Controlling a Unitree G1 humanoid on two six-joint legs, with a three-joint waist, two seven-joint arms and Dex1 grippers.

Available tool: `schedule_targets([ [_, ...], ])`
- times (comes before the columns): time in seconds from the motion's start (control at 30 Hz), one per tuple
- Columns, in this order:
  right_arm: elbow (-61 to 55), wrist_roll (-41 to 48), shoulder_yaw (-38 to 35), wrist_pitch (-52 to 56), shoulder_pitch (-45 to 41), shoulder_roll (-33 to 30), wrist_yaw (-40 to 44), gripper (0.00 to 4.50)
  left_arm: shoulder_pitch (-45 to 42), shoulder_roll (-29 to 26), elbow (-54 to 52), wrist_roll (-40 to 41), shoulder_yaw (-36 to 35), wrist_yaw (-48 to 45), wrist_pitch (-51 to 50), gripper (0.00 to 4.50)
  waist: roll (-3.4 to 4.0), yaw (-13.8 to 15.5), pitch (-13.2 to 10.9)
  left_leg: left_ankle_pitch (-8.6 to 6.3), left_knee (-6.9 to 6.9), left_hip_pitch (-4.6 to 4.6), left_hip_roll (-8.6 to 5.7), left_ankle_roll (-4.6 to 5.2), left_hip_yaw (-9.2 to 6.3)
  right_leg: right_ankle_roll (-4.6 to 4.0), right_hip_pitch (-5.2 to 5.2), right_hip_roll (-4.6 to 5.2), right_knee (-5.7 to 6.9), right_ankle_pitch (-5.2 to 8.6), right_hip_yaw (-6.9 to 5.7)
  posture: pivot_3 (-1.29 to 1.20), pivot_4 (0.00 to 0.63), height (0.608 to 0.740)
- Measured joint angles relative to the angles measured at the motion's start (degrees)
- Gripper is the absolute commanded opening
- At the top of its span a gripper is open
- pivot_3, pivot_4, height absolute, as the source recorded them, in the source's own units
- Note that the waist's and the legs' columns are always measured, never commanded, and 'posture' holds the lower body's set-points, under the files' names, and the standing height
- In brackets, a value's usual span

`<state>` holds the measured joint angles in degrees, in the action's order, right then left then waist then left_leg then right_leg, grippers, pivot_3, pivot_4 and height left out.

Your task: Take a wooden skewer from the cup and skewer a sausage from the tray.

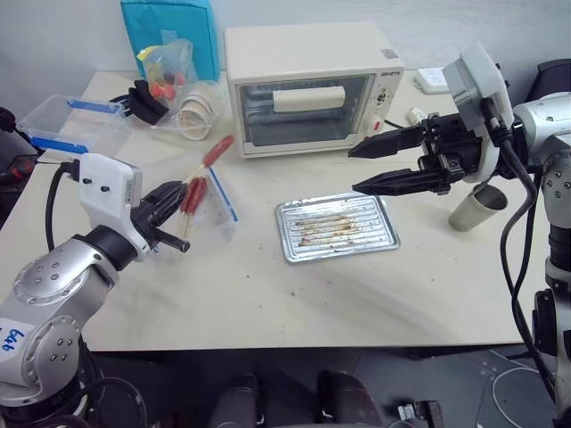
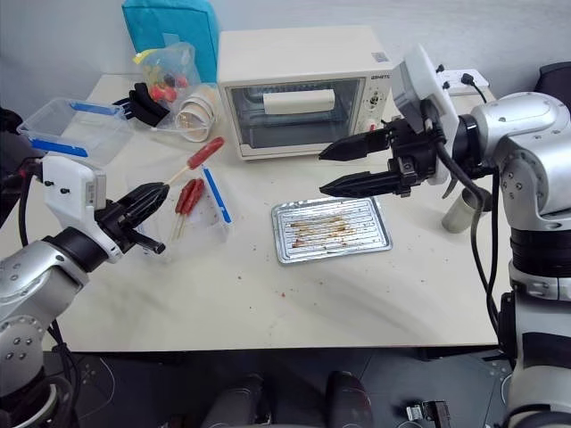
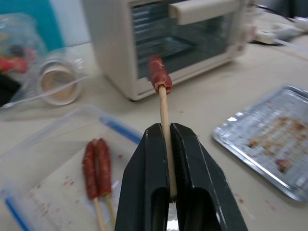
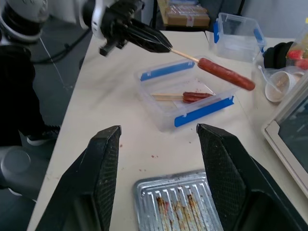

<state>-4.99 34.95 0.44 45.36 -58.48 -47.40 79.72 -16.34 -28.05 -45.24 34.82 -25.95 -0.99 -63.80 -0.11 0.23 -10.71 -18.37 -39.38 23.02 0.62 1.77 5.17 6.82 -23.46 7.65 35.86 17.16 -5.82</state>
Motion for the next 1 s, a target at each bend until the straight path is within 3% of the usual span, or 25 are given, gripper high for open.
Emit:
schedule_targets([
  [0.3,-1.5,3.0,-0.3,3.0,-1.3,0.3,-3.0,2.61,1.7,11.2,3.3,-12.0,6.2,14.0,0.8,0.0,-0.09,0.5,0.0,0.0,0.0,0.01,0.0,0.0,0.06,-0.01,-0.03,-0.01,0.01,-0.01,0.01,0.0,0.15,0.74],
  [0.67,-1.9,2.4,-0.7,3.0,-1.0,-1.0,-6.4,2.61,1.5,12.8,10.3,-18.1,11.1,12.2,7.0,0.0,-0.14,1.2,0.1,-0.01,-0.01,0.02,-0.01,0.01,0.11,-0.03,-0.05,0.02,-0.01,-0.01,0.01,0.0,0.15,0.74],
  [1.0,-2.2,1.8,-0.7,1.0,1.9,-1.1,-7.5,2.68,0.9,12.0,12.8,-19.4,12.3,8.6,9.2,2.96,-0.16,1.1,0.1,-0.01,-0.01,0.02,0.01,0.01,0.1,-0.03,-0.05,0.0,-0.02,-0.02,-0.01,0.0,0.15,0.74],
])
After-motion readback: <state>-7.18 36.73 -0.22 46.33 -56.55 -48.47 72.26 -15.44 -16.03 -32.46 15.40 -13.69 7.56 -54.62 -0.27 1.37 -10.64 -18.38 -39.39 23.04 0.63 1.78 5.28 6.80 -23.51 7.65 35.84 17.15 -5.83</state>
